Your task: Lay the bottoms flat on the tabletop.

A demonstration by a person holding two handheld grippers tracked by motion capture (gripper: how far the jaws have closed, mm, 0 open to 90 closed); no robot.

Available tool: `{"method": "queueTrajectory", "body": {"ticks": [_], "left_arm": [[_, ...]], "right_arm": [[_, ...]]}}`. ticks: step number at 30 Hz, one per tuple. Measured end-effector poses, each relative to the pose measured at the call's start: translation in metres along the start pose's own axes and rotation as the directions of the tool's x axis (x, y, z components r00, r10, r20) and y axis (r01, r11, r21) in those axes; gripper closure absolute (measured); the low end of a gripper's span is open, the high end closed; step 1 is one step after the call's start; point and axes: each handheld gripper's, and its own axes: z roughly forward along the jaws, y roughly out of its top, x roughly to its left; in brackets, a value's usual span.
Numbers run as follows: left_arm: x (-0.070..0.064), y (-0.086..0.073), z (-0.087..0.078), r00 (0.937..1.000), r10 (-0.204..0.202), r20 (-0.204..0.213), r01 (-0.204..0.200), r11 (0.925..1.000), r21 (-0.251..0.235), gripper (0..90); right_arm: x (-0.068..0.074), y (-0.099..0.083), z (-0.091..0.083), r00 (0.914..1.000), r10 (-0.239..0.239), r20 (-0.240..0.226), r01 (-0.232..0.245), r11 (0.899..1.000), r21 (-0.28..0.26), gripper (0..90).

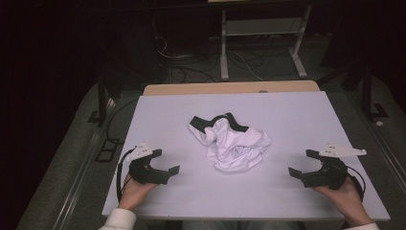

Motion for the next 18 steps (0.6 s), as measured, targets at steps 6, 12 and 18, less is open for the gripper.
{"method": "queueTrajectory", "body": {"ticks": [6, 12, 18], "left_arm": [[-0.0007, -0.0001, -0.0002, 1.0000, 0.002, 0.002, -0.002, 1.0000, -0.001, 0.0], [-0.0005, -0.0002, -0.0005, 1.0000, 0.000, 0.001, 0.000, 1.0000, -0.001, 0.0], [-0.0009, -0.0001, -0.0009, 1.0000, -0.003, 0.002, 0.003, 1.0000, -0.002, 0.0]], "right_arm": [[-0.0008, -0.0001, -0.0005, 1.0000, 0.007, 0.001, -0.007, 1.000, -0.002, 0.0], [-0.0010, 0.0004, -0.0004, 1.0000, 0.009, 0.003, -0.009, 1.000, -0.003, 0.0], [-0.0009, 0.0012, 0.0002, 0.9999, 0.012, 0.003, -0.012, 1.000, -0.001, 0.0]]}}
